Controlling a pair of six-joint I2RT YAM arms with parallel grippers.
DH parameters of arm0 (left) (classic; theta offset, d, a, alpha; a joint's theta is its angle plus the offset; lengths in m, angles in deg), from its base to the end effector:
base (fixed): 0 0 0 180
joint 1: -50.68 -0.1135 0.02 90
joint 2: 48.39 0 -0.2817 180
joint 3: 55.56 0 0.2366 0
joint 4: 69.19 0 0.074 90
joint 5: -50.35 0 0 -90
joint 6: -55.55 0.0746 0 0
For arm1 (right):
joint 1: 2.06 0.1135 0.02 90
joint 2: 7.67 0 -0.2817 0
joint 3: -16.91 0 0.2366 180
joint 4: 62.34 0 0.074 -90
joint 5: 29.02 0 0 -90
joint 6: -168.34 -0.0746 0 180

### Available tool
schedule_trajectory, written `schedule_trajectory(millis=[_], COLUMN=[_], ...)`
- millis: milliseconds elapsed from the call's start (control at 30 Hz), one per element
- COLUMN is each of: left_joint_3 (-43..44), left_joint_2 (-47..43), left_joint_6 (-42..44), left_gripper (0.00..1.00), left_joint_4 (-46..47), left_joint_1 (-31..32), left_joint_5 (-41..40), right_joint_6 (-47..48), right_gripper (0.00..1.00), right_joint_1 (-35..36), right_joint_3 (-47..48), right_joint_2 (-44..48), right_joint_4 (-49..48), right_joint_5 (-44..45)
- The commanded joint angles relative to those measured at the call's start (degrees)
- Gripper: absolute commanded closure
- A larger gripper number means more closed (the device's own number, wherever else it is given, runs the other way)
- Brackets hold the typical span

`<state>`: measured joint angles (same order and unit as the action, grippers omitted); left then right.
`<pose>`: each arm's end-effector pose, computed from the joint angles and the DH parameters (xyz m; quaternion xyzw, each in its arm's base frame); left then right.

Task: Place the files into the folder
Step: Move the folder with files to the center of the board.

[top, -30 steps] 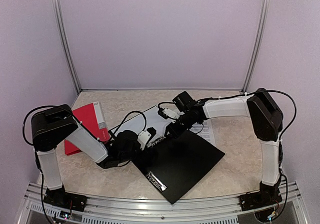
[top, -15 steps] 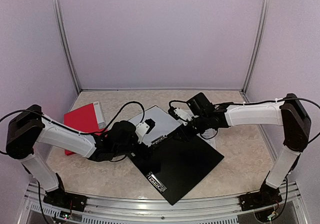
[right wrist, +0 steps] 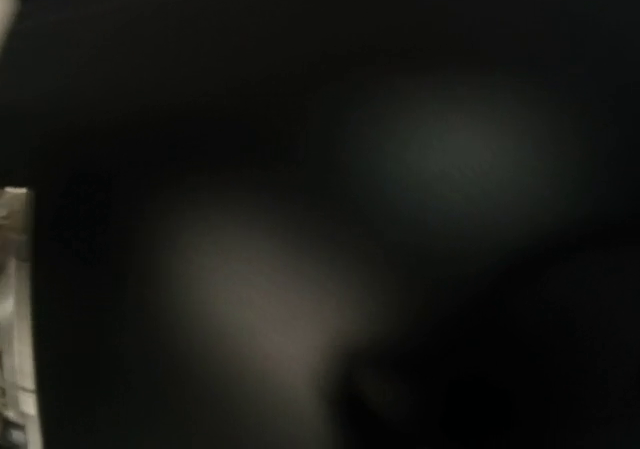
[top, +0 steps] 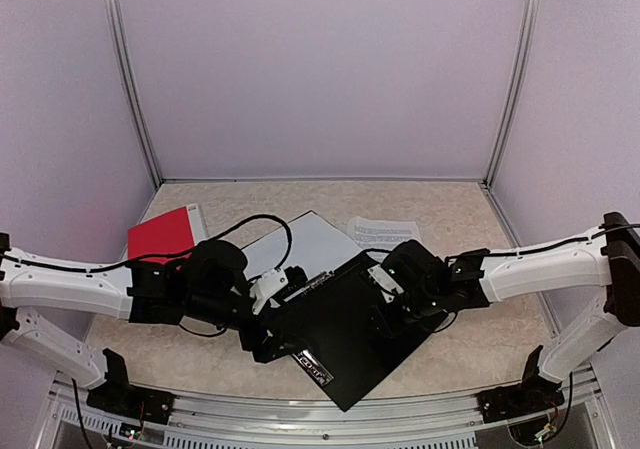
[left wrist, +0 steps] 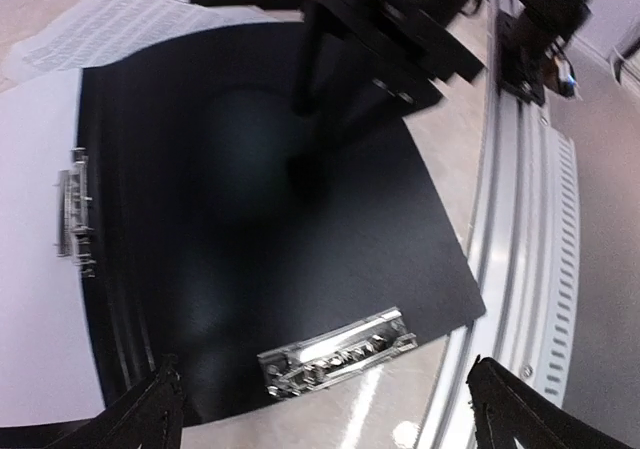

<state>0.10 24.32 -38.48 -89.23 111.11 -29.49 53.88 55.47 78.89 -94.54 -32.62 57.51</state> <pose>0.1268 -0.2501 0.2242 0.4562 0.7673 -0.3037 0.3331 0.1601 0.2599 0.1742 -0.2798 0.9103 0.2211 0.2104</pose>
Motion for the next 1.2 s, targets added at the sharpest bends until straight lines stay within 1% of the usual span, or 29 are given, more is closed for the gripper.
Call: schedule_trajectory(millis=[0, 133, 200, 333, 500, 567, 667, 767, 933, 1167], left_joint_3=[3.9, 10.7, 12.4, 13.6, 14.3, 14.2, 14.1, 14.1, 13.3, 12.8], left_joint_2=[2.1, 9.3, 12.5, 16.9, 17.9, 18.0, 18.4, 18.8, 18.3, 18.6], left_joint_6=[7.6, 11.1, 12.7, 15.5, 16.5, 16.5, 16.5, 16.3, 15.9, 15.0], left_gripper=[0.04, 0.07, 0.07, 0.06, 0.05, 0.05, 0.05, 0.05, 0.04, 0.04], left_joint_4=[-11.1, -18.7, -20.4, -21.0, -20.8, -20.3, -19.8, -19.8, -19.2, -18.6], left_joint_1=[5.4, 6.1, 6.7, 7.6, 7.6, 7.6, 7.7, 7.7, 7.6, 7.6], left_joint_5=[7.1, 7.4, 7.2, 6.3, 5.3, 5.3, 5.0, 4.3, 3.7, 3.3], right_joint_6=[-9.9, -12.8, -15.4, -20.9, -29.0, -31.6, -33.0, -32.0, -29.9, -31.4], right_gripper=[0.61, 0.63, 0.62, 0.54, 0.40, 0.36, 0.34, 0.34, 0.36, 0.40], right_joint_1=[0.1, -0.1, -0.5, -2.3, -4.9, -6.4, -9.3, -11.9, -14.5, -16.6], right_joint_3=[-2.8, -4.2, -5.2, -9.1, -15.5, -18.7, -22.2, -23.8, -24.6, -27.9], right_joint_2=[3.8, 4.5, 6.4, 12.6, 23.4, 27.2, 30.6, 29.8, 25.5, 24.0], right_joint_4=[8.2, 11.0, 12.8, 15.5, 15.9, 15.5, 13.4, 11.7, 6.8, -1.7], right_joint_5=[7.6, 8.3, 9.7, 12.6, 13.9, 13.4, 11.5, 9.8, 7.7, 5.8])
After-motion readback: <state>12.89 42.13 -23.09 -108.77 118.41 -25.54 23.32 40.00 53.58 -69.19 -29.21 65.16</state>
